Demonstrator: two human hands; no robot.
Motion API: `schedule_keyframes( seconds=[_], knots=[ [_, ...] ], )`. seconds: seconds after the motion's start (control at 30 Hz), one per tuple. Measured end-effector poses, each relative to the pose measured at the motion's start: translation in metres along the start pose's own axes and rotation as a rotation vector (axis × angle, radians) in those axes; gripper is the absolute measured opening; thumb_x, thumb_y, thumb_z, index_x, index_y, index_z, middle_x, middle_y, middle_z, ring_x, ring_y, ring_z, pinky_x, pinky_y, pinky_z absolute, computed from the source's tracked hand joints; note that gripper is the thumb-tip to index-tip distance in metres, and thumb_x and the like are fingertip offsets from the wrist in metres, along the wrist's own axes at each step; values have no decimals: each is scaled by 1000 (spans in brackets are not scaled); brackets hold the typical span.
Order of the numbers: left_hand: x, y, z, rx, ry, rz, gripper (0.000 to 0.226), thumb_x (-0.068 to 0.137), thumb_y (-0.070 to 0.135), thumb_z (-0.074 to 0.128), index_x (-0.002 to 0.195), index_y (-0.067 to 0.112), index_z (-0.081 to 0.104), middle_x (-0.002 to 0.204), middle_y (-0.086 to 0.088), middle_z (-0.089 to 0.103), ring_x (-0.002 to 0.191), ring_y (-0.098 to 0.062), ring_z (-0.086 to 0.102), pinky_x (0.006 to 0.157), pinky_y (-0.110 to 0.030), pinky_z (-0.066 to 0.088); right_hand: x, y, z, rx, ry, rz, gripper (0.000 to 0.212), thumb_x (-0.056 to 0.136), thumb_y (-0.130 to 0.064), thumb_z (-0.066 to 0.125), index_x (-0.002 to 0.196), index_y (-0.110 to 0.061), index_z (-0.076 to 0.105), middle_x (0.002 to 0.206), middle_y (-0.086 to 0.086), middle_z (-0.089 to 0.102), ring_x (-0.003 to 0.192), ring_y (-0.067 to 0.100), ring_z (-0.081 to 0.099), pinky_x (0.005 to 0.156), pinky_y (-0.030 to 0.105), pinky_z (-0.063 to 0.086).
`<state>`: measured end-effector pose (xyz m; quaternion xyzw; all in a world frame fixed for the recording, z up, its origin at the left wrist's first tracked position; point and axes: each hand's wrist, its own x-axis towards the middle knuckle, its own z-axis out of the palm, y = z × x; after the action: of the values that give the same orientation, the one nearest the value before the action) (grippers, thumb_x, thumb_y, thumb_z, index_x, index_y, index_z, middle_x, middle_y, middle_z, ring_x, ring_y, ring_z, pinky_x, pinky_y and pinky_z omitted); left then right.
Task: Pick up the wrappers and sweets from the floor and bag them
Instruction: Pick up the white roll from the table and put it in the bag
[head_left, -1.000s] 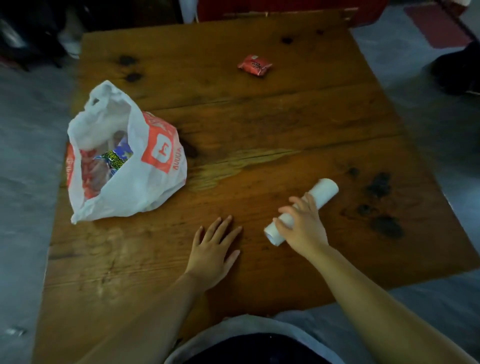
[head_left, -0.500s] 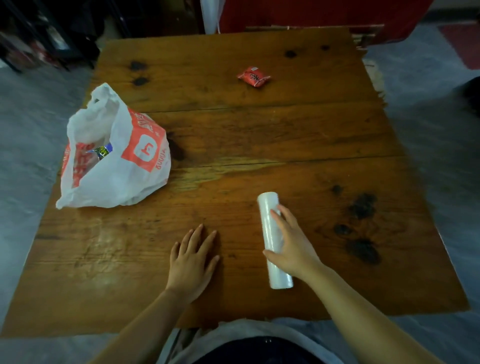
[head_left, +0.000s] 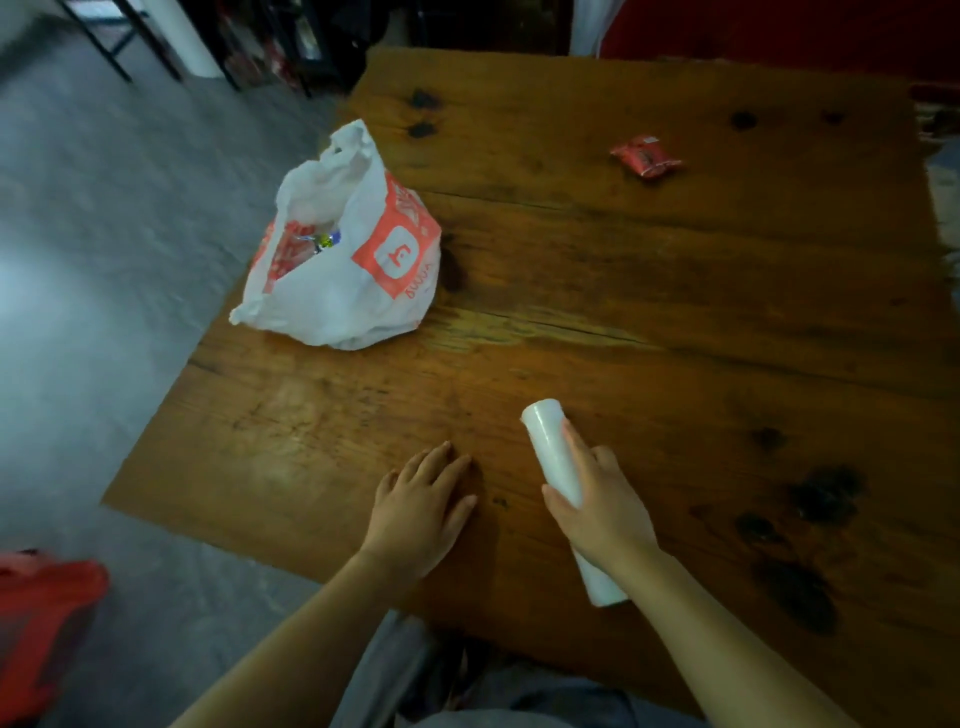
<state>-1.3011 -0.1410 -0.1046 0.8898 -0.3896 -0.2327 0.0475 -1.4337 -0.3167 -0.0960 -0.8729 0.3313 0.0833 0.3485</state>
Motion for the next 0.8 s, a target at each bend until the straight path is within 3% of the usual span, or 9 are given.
schedule_keyframes(
  seconds=[0.1, 0.33, 0.63, 0.8],
  knots=[
    [-21, -9, -11, -81, 90, -48, 59, 87, 62, 17, 140, 37, 25, 150, 7, 29, 136, -17, 28, 109, -43, 26, 3, -28, 4, 41, -50, -66, 74, 90, -45, 46, 142, -40, -7, 130, 4, 35, 92, 14, 52, 70, 28, 46],
    [-99, -78, -25, -197, 274, -289, 64, 84, 66, 16, 140, 37, 26, 148, 7, 34, 135, -15, 31, 109, -41, 26, -7, -125, 45, 23, -181, -279, 75, 88, -47, 49, 142, -43, -3, 139, 2, 32, 106, 13, 49, 79, 27, 42],
    [-251, -242, -36, -273, 459, -584, 67, 83, 65, 22, 137, 29, 38, 139, 3, 46, 126, -17, 44, 100, -40, 38, -42, -291, 171, -42, -349, -515, 72, 87, -45, 53, 143, -40, 8, 137, 0, 34, 113, 16, 46, 92, 31, 40],
    [-320, -325, -39, -274, 596, -749, 62, 84, 61, 33, 130, 22, 49, 130, -2, 56, 119, -22, 52, 91, -43, 46, -59, -397, 251, -98, -416, -708, 71, 86, -44, 55, 144, -36, 14, 135, 4, 38, 114, 21, 46, 91, 30, 38]
  ],
)
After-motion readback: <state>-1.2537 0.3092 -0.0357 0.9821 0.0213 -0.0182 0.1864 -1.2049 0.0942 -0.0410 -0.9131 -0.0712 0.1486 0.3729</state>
